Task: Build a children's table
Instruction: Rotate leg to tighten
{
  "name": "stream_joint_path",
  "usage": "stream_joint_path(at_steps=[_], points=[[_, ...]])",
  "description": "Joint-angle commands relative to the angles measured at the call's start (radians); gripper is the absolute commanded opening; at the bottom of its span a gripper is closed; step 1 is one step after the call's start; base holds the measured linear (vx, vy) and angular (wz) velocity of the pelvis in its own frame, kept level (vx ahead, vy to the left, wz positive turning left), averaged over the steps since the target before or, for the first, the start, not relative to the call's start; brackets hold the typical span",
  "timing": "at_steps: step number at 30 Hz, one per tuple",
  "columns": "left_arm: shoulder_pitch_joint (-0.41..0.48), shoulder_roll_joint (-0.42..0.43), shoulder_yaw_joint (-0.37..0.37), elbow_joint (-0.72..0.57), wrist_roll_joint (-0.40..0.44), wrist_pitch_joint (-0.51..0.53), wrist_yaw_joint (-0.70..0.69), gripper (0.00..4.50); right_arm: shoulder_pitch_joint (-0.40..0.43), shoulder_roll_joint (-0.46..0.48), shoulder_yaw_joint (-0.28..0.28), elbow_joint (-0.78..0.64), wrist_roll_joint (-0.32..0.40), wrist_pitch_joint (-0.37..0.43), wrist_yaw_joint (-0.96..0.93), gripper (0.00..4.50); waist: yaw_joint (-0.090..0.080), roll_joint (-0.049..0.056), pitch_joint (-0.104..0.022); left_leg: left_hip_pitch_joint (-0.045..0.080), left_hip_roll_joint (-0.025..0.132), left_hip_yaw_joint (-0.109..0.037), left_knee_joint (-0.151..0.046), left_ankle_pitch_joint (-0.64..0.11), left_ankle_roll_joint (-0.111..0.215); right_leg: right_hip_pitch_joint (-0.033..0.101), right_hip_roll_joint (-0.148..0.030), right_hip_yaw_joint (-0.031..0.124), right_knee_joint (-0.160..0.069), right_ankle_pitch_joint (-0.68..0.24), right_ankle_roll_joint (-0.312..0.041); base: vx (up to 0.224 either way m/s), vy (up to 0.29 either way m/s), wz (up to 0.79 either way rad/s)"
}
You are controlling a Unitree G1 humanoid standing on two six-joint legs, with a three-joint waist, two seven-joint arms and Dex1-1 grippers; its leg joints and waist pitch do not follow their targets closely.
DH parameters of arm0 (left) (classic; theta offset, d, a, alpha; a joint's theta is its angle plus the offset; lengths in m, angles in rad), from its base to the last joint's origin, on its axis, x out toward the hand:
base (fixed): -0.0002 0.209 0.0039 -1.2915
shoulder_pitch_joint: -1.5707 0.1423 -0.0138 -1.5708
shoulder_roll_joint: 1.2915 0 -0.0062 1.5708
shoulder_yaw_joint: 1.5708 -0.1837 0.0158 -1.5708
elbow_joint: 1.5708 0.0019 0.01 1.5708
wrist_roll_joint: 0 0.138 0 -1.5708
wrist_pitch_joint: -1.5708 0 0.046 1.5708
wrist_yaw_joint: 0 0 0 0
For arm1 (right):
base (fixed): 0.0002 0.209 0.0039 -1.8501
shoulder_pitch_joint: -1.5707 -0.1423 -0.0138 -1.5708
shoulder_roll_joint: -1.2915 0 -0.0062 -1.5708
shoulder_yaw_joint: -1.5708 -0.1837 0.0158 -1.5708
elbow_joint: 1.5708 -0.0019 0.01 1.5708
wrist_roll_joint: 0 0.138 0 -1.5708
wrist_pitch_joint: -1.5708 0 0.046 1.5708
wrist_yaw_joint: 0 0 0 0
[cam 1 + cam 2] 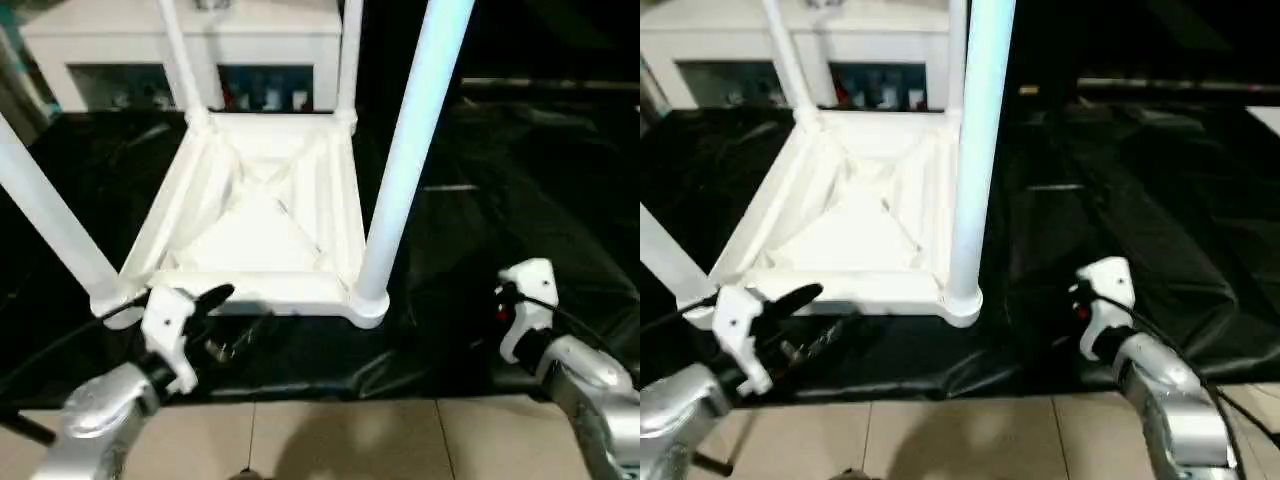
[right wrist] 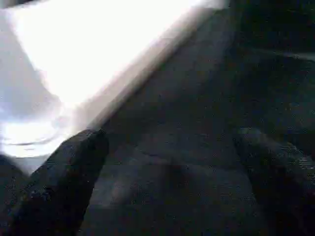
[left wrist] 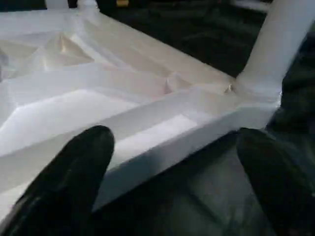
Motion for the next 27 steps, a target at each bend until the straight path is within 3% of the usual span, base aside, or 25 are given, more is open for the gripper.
stream_joint_path(at_steps=[1, 3, 5, 7, 9, 10, 11, 12, 13, 15, 16, 18, 20, 21, 23, 24, 25, 26, 27], points=[[0.033, 0.022, 0.057, -0.013, -0.015, -0.024, -0.019, 4.47, 0.015, -0.036, 0.003, -0.049, 0.049, 0.021, 0.087, 4.50, 0.010, -0.016, -0.054, 0.002, 0.066, -0.019, -0.078, -0.128, 0.099, 0.032, -0.079, 0.055, -0.089, -0.093, -0.190, 0.000, 0.000, 0.00], [0.049, 0.017, 0.095, -0.005, -0.015, -0.059, -0.007, 4.47, 0.023, -0.053, 0.001, -0.063, 0.076, 0.035, 0.127, 4.50, 0.013, -0.013, -0.057, 0.004, 0.069, -0.017, -0.076, -0.084, 0.122, 0.030, -0.075, 0.052, -0.080, -0.010, -0.208, 0.000, 0.000, 0.00], [0.090, -0.010, 0.185, 0.008, -0.065, -0.122, 0.036, 4.47, 0.030, -0.080, -0.002, -0.092, 0.139, 0.070, 0.190, 4.50, 0.018, -0.009, -0.056, 0.008, 0.072, -0.015, -0.077, -0.127, 0.127, 0.028, -0.074, 0.049, -0.080, -0.011, -0.232, 0.000, 0.000, 0.00], [0.145, -0.018, 0.231, 0.009, -0.108, -0.131, 0.032, 4.47, 0.034, -0.097, 0.019, -0.118, 0.175, 0.096, 0.241, 4.50, 0.020, -0.015, -0.054, 0.008, 0.074, -0.014, -0.080, -0.162, 0.121, 0.029, -0.073, 0.050, -0.082, -0.044, -0.231, 0.000, 0.000, 0.00], [0.164, -0.023, 0.240, 0.006, -0.111, -0.136, 0.030, 4.47, 0.037, -0.102, 0.029, -0.125, 0.177, 0.101, 0.254, 4.50, 0.020, -0.013, -0.052, 0.013, 0.077, -0.013, -0.086, -0.196, 0.107, 0.022, -0.071, 0.052, -0.087, -0.086, -0.217, 0.000, 0.000, 0.00], [0.194, -0.043, 0.261, -0.004, -0.128, -0.144, 0.036, 4.47, 0.039, -0.108, 0.042, -0.138, 0.181, 0.109, 0.263, 4.50, 0.022, -0.024, -0.049, 0.016, 0.079, -0.010, -0.090, -0.231, 0.083, 0.018, -0.073, 0.056, -0.094, -0.135, -0.202, 0.000, 0.000, 0.00], [0.203, -0.051, 0.269, -0.008, -0.135, -0.143, 0.041, 4.47, 0.039, -0.108, 0.044, -0.140, 0.182, 0.111, 0.263, 4.50, 0.024, -0.023, -0.047, 0.016, 0.080, -0.010, -0.093, -0.246, 0.072, 0.017, -0.074, 0.056, -0.095, -0.157, -0.195, 0.000, 0.000, 0.00], [0.215, -0.064, 0.285, -0.011, -0.140, -0.149, 0.053, 4.47, 0.037, -0.106, 0.050, -0.144, 0.186, 0.116, 0.264, 4.50, 0.026, -0.035, -0.047, 0.020, 0.082, -0.008, -0.096, -0.278, 0.051, 0.014, -0.076, 0.058, -0.101, -0.203, -0.181, 0.000, 0.000, 0.00], [0.217, -0.074, 0.298, -0.008, -0.142, -0.156, 0.070, 4.47, 0.034, -0.105, 0.055, -0.143, 0.185, 0.116, 0.267, 4.50, 0.029, -0.038, -0.046, 0.021, 0.082, -0.007, -0.096, -0.287, 0.042, 0.014, -0.077, 0.059, -0.101, -0.219, -0.176, 0.000, 0.000, 0.00], [0.217, -0.081, 0.314, 0.000, -0.133, -0.166, 0.104, 4.47, 0.028, -0.103, 0.063, -0.136, 0.181, 0.115, 0.270, 4.50, 0.037, -0.036, -0.045, 0.029, 0.084, -0.003, -0.098, -0.326, 0.007, 0.005, -0.076, 0.062, -0.109, -0.262, -0.156, 0.000, 0.000, 0.00], [0.210, -0.080, 0.319, 0.000, -0.130, -0.156, 0.125, 4.47, 0.021, -0.100, 0.069, -0.130, 0.179, 0.114, 0.274, 4.50, 0.041, -0.042, -0.043, 0.028, 0.084, -0.003, -0.101, -0.339, -0.006, 0.005, -0.076, 0.062, -0.110, -0.275, -0.140, 0.000, 0.000, 0.00], [0.196, -0.077, 0.323, 0.003, -0.115, -0.141, 0.156, 4.47, 0.012, -0.096, 0.076, -0.123, 0.175, 0.111, 0.275, 4.50, 0.046, -0.043, -0.041, 0.029, 0.083, -0.005, -0.104, -0.362, -0.018, 0.004, -0.077, 0.061, -0.112, -0.309, -0.122, 0.000, 0.000, 0.00], [0.105, -0.070, 0.334, 0.040, -0.099, -0.100, 0.237, 4.47, -0.012, -0.086, 0.095, -0.116, 0.180, 0.116, 0.286, 4.50, 0.051, -0.045, -0.040, 0.040, 0.081, -0.007, -0.103, -0.409, -0.046, -0.005, -0.077, 0.063, -0.118, -0.362, -0.103, 0.000, 0.000, 0.00], [0.101, -0.070, 0.334, 0.042, -0.100, -0.099, 0.238, 4.47, -0.012, -0.085, 0.095, -0.116, 0.181, 0.116, 0.286, 4.50, 0.054, -0.043, -0.038, 0.046, 0.080, -0.007, -0.102, -0.423, -0.051, -0.010, -0.078, 0.064, -0.121, -0.381, -0.098, 0.000, 0.000, 0.00], [0.055, -0.059, 0.326, 0.069, -0.088, -0.097, 0.246, 4.47, -0.016, -0.080, 0.104, -0.120, 0.187, 0.121, 0.287, 4.50, 0.052, -0.042, -0.036, 0.036, 0.079, -0.015, -0.109, -0.426, -0.060, 0.002, -0.082, 0.062, -0.122, -0.405, -0.088, 0.000, 0.000, 0.00], [0.055, -0.059, 0.326, 0.069, -0.088, -0.097, 0.246, 4.47, -0.016, -0.080, 0.104, -0.120, 0.187, 0.121, 0.287, 4.50, 0.053, -0.044, -0.038, 0.039, 0.080, -0.015, -0.109, -0.432, -0.064, 0.001, -0.081, 0.062, -0.122, -0.405, -0.081, 0.000, 0.000, 0.00], [0.010, -0.042, 0.314, 0.108, -0.043, -0.091, 0.279, 4.47, -0.018, -0.066, 0.115, -0.116, 0.179, 0.115, 0.276, 4.50, 0.054, -0.038, -0.039, 0.042, 0.079, -0.016, -0.109, -0.438, -0.068, -0.001, -0.080, 0.062, -0.121, -0.397, -0.083, 0.000, 0.000, 0.00], [-0.011, -0.039, 0.310, 0.121, -0.043, -0.090, 0.280, 4.47, -0.019, -0.057, 0.123, -0.111, 0.166, 0.103, 0.268, 4.50, 0.050, -0.040, -0.040, 0.046, 0.076, -0.015, -0.108, -0.441, -0.069, -0.003, -0.078, 0.063, -0.122, -0.392, -0.078, 0.000, 0.000, 0.00], [-0.034, -0.033, 0.305, 0.139, -0.029, -0.077, 0.305, 4.47, -0.022, -0.042, 0.131, -0.100, 0.154, 0.090, 0.253, 4.50, 0.051, -0.036, -0.044, 0.043, 0.078, -0.017, -0.109, -0.423, -0.070, 0.002, -0.081, 0.063, -0.118, -0.361, -0.087, 0.000, 0.000, 0.00]])
